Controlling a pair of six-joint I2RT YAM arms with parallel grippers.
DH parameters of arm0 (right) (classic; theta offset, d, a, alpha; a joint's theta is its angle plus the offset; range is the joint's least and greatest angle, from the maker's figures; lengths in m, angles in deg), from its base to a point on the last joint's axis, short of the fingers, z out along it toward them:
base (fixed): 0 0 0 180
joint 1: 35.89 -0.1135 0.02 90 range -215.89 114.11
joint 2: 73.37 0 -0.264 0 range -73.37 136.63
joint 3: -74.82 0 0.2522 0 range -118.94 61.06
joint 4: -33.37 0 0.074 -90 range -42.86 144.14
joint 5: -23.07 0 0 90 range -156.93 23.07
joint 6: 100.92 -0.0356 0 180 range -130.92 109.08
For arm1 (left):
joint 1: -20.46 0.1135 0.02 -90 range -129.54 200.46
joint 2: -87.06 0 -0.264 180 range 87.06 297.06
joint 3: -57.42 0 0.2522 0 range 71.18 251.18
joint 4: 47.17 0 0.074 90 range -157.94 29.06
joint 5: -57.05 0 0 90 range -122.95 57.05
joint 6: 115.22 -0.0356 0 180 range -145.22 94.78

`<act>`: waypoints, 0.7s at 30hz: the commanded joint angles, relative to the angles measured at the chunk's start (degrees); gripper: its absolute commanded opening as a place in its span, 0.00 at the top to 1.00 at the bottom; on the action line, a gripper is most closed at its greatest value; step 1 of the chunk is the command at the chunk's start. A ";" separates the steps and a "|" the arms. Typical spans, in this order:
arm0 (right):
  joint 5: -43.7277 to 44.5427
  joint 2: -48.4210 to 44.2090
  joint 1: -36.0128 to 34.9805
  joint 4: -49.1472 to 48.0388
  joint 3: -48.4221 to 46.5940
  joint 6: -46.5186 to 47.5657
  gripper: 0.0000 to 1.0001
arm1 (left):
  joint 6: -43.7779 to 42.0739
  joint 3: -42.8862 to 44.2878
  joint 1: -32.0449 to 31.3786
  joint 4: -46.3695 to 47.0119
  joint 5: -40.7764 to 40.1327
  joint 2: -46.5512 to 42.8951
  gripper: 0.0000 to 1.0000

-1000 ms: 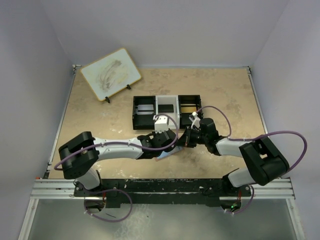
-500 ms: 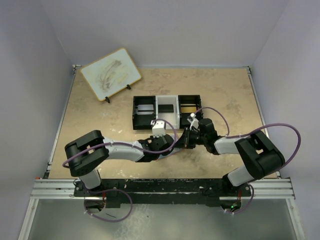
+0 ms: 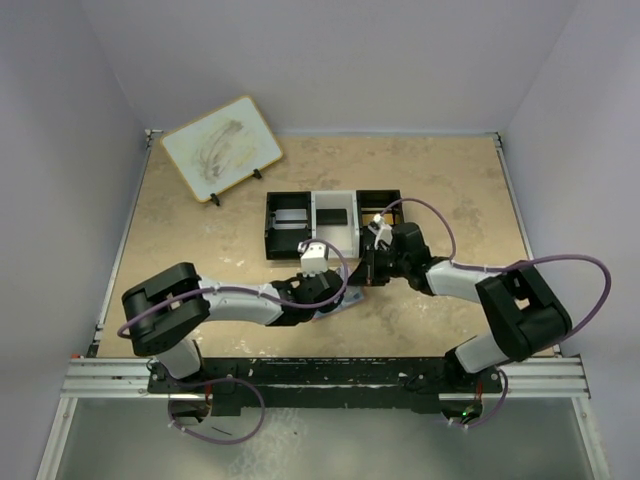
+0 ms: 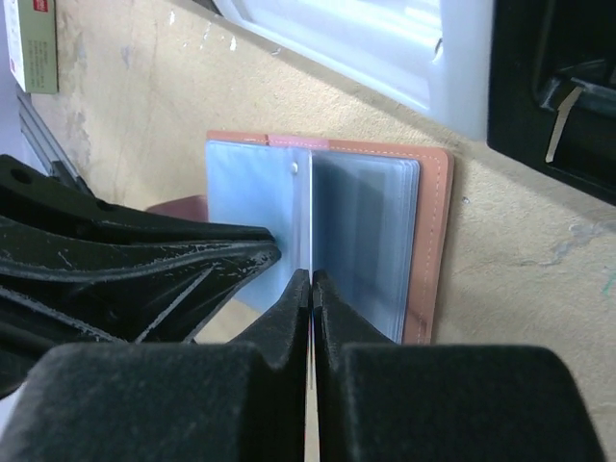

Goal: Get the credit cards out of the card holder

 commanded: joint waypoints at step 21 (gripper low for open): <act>9.12 -20.66 -6.98 -13.86 -4.56 47.57 1.00 | -21.51 6.82 32.27 -34.74 3.43 -30.02 0.42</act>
